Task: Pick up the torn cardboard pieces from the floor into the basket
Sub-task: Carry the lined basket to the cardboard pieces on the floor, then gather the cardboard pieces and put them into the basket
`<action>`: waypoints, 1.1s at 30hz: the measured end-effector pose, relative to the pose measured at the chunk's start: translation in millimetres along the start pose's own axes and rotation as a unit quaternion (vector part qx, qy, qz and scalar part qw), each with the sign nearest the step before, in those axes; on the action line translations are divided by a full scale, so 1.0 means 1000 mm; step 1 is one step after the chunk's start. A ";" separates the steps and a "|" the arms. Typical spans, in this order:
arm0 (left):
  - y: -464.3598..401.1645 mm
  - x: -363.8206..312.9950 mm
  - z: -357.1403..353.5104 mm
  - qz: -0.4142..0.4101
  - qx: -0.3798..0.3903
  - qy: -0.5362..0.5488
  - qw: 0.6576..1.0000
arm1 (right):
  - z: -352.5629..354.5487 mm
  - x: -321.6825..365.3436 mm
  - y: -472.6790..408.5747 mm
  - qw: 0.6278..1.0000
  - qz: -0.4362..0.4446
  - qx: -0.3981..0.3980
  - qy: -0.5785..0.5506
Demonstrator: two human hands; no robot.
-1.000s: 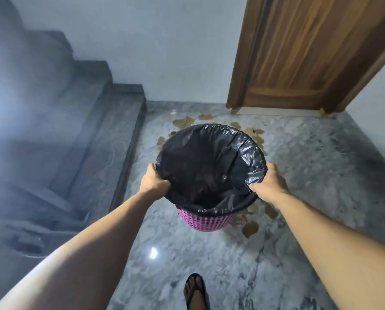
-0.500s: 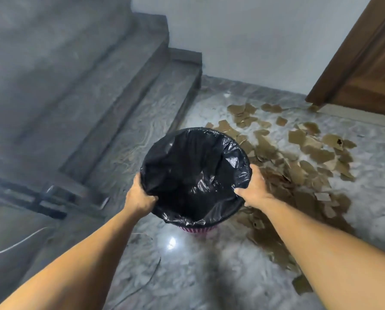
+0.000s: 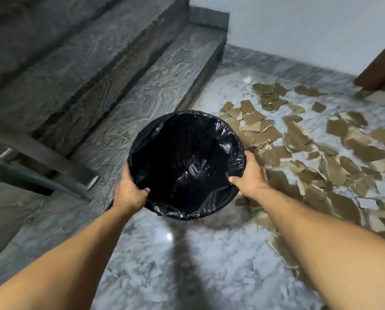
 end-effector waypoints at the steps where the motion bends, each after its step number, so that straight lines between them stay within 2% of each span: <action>1: 0.001 0.006 -0.004 0.007 0.002 0.001 1.000 | -0.004 -0.001 -0.002 1.000 0.005 -0.002 0.006; 10: 0.012 0.041 -0.027 0.059 0.039 -0.002 0.997 | -0.020 -0.016 -0.011 0.999 0.005 0.006 0.048; 13: 0.016 0.041 -0.032 0.078 0.067 -0.044 0.994 | -0.013 -0.018 -0.012 0.997 0.004 0.023 0.074; 15: 0.019 0.029 -0.029 0.085 0.076 -0.120 0.986 | -0.004 -0.022 -0.013 0.997 -0.004 0.034 0.067; 16: 0.020 0.017 -0.026 0.072 0.081 -0.182 0.977 | 0.001 -0.025 -0.014 0.997 -0.010 0.039 0.064; 18: 0.025 -0.023 -0.030 -0.004 0.085 -0.283 0.955 | 0.019 -0.035 -0.013 0.997 -0.022 0.046 0.057; 21: 0.044 -0.095 -0.055 -0.148 0.102 -0.302 0.936 | 0.058 -0.064 -0.013 0.996 -0.036 0.044 0.069; 23: 0.063 -0.140 -0.077 -0.208 0.122 -0.293 0.925 | 0.089 -0.091 -0.010 0.995 -0.051 0.041 0.076; 27: 0.107 -0.205 -0.124 -0.253 0.171 -0.279 0.910 | 0.141 -0.152 0.006 0.993 -0.069 0.048 0.087; 30: 0.141 -0.225 -0.168 -0.230 0.236 -0.249 0.911 | 0.172 -0.209 0.016 0.991 -0.079 0.052 0.097; 33: 0.184 -0.237 -0.226 -0.237 0.295 -0.226 0.898 | 0.198 -0.282 0.022 0.985 -0.109 0.056 0.121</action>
Point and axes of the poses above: each hand's wrist, its own y-axis away from the middle knuckle, its own z-axis out of the back of the hand, x = y × z, the point moved 9 cm from there along -y, towards the middle knuckle, and after that the axes turned 12 degrees about -z, right-handed, at the moved point
